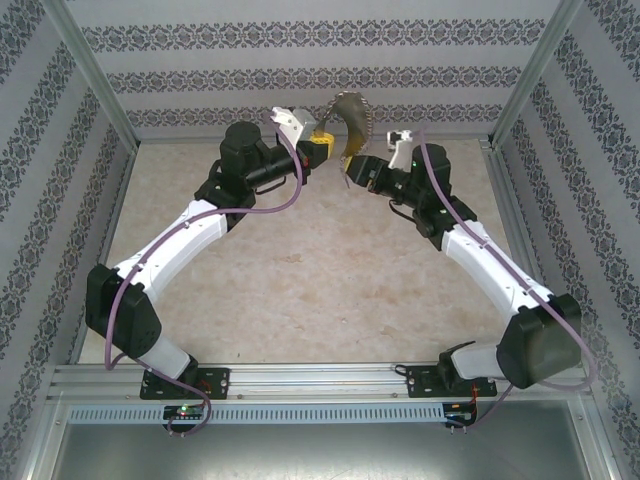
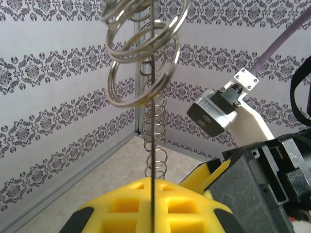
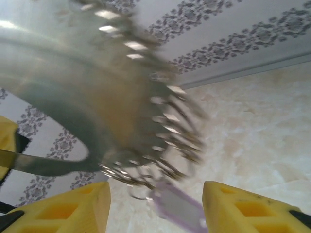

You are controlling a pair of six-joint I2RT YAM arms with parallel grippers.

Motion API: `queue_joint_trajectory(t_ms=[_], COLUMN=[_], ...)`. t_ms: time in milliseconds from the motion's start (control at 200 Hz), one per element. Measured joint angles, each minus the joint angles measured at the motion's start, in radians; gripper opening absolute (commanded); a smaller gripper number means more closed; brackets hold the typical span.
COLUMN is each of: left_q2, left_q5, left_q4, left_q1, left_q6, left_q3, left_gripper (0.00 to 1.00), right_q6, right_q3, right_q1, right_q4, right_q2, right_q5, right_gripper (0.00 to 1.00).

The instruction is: Put the keys on the keyring

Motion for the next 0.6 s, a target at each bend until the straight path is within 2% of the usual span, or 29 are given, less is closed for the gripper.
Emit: queue_joint_trajectory(t_ms=[160,260,360,510,605], left_q2=[0.0,0.0,-0.002,-0.026,-0.038], left_q5=[-0.019,-0.034,-0.043,-0.038,-0.024], left_q4=[0.045,0.07,0.101,0.155,0.196], left_q1=[-0.004,-0.006,-0.006,-0.006,-0.006], left_q6=[-0.033,-0.042,-0.053,-0.072,-0.087], left_q3=[-0.021,-0.021,-0.027,-0.07,-0.086], left_gripper=[0.0,0.0,0.0,0.0,0.0], right_q6=[-0.058,-0.098,-0.11,-0.089,-0.059], right_q3=[0.016,-0.047,-0.112,-0.159,-0.163], right_q1=[0.056,0.054,-0.003,-0.143,-0.179], right_q4=[-0.01,-0.011,-0.019,-0.013,0.0], right_q2=[0.006,-0.059,-0.156,-0.267,-0.289], right_q5=[-0.126,-0.192,-0.219,-0.193,-0.144], right_gripper=[0.47,0.51,0.53,0.52,0.43])
